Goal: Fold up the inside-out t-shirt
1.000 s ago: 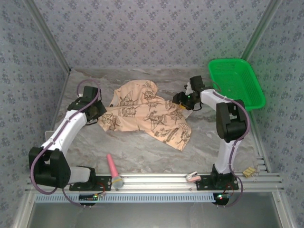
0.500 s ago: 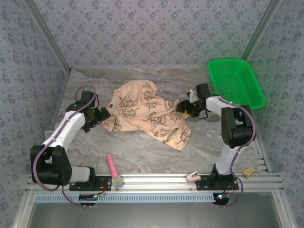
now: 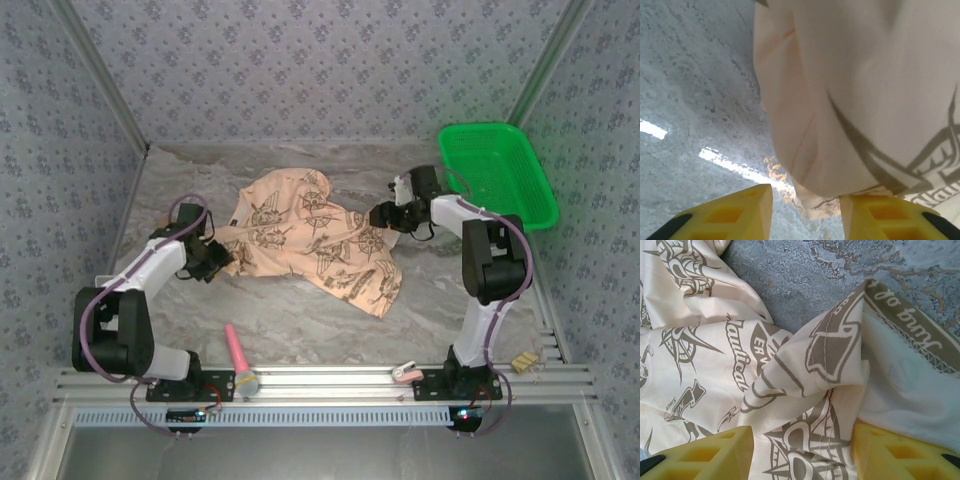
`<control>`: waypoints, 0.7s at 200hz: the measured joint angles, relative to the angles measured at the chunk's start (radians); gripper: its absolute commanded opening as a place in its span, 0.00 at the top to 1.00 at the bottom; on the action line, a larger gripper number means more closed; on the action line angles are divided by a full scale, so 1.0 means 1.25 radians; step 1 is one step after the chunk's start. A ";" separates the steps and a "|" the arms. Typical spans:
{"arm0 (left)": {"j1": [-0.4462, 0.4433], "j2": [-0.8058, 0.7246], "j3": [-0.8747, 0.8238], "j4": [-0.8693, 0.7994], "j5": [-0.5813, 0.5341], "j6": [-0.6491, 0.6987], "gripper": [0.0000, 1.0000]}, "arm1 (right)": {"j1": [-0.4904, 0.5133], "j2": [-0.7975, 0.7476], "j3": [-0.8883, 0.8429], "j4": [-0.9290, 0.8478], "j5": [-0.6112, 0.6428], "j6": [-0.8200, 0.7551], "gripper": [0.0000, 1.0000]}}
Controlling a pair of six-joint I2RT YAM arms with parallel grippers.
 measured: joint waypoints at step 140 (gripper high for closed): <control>0.030 -0.124 0.135 -0.135 -0.034 0.110 0.50 | -0.013 -0.110 0.007 -0.042 -0.060 0.012 1.00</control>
